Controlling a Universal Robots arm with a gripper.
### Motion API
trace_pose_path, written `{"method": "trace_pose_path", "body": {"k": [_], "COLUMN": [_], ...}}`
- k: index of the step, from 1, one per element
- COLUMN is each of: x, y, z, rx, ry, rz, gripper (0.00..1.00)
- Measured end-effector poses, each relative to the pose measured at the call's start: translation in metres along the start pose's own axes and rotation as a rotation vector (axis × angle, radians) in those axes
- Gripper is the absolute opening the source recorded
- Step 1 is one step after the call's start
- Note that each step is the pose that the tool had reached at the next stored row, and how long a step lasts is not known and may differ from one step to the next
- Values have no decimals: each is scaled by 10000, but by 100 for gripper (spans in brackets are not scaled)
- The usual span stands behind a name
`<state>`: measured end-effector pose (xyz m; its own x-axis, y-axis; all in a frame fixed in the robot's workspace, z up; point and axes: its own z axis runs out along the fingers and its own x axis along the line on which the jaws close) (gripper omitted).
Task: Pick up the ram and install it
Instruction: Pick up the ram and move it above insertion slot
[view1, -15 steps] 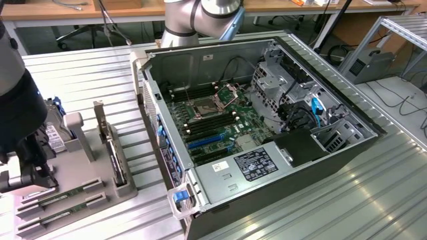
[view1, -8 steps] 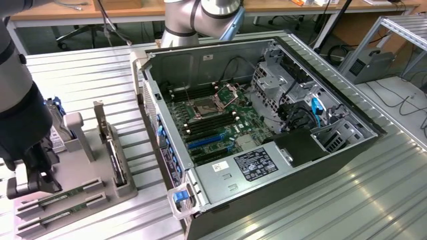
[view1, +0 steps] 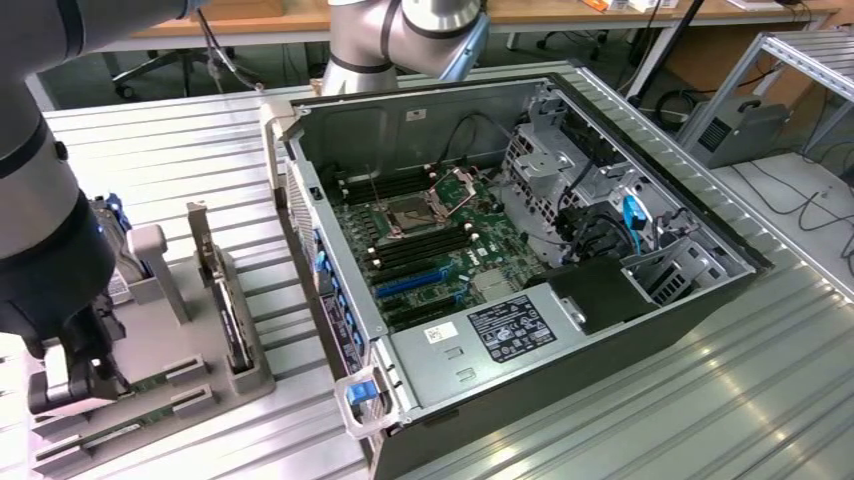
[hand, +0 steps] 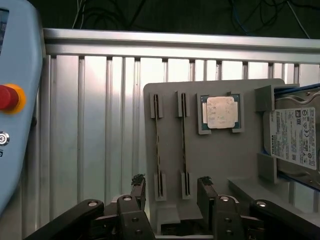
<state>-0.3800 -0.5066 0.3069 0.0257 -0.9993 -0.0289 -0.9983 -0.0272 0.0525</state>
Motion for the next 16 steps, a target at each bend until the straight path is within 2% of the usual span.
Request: {"method": "trace_pose_path", "body": {"k": [16], "x": [112], "y": [-8], "z": [304], "rx": [2], "ry": [-2], "rz": [1], "gripper": [54]}}
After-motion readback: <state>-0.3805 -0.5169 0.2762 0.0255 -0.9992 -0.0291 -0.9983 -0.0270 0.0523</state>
